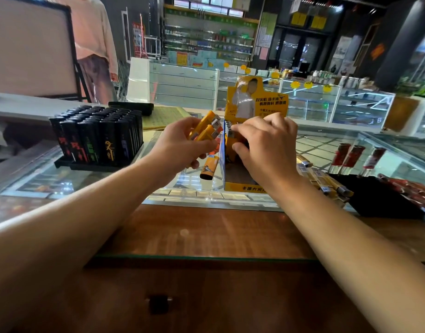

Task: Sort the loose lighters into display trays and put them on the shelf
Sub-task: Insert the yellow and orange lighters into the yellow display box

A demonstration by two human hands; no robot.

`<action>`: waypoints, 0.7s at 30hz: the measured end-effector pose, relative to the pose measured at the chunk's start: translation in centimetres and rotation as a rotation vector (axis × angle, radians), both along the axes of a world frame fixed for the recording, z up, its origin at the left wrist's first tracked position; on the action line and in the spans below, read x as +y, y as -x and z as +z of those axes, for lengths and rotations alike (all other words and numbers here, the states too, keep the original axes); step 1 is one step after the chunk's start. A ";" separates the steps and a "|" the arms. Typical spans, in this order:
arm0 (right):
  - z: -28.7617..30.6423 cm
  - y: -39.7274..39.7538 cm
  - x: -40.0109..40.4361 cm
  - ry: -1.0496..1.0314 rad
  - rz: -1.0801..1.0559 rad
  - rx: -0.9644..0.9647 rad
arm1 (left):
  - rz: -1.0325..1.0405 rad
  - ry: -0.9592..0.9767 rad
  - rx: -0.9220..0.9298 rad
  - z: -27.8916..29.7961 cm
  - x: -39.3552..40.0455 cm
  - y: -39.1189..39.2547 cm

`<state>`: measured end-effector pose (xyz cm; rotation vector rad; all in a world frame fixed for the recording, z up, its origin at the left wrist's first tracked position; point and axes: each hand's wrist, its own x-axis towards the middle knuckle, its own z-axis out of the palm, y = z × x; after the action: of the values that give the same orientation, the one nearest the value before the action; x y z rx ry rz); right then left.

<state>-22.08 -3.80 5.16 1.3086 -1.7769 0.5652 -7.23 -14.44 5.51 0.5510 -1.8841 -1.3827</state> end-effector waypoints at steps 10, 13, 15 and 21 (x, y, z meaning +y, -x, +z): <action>0.0 -0.1 0.4 0.010 0.036 -0.021 | -0.015 0.022 -0.011 -0.4 0.2 0.1; 0.5 -0.2 0.6 0.095 0.134 -0.053 | -0.031 -0.010 0.006 -0.5 0.3 0.1; 0.6 -0.4 0.8 0.097 0.247 -0.070 | -0.052 -0.037 0.024 -0.6 0.4 0.2; 0.5 -0.8 0.8 -0.037 0.339 0.016 | -0.113 -0.096 0.033 -0.5 0.6 0.1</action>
<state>-21.32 -3.04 5.65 1.6492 -1.5669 0.7067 -7.36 -13.80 5.01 0.4717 -1.8546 -1.5532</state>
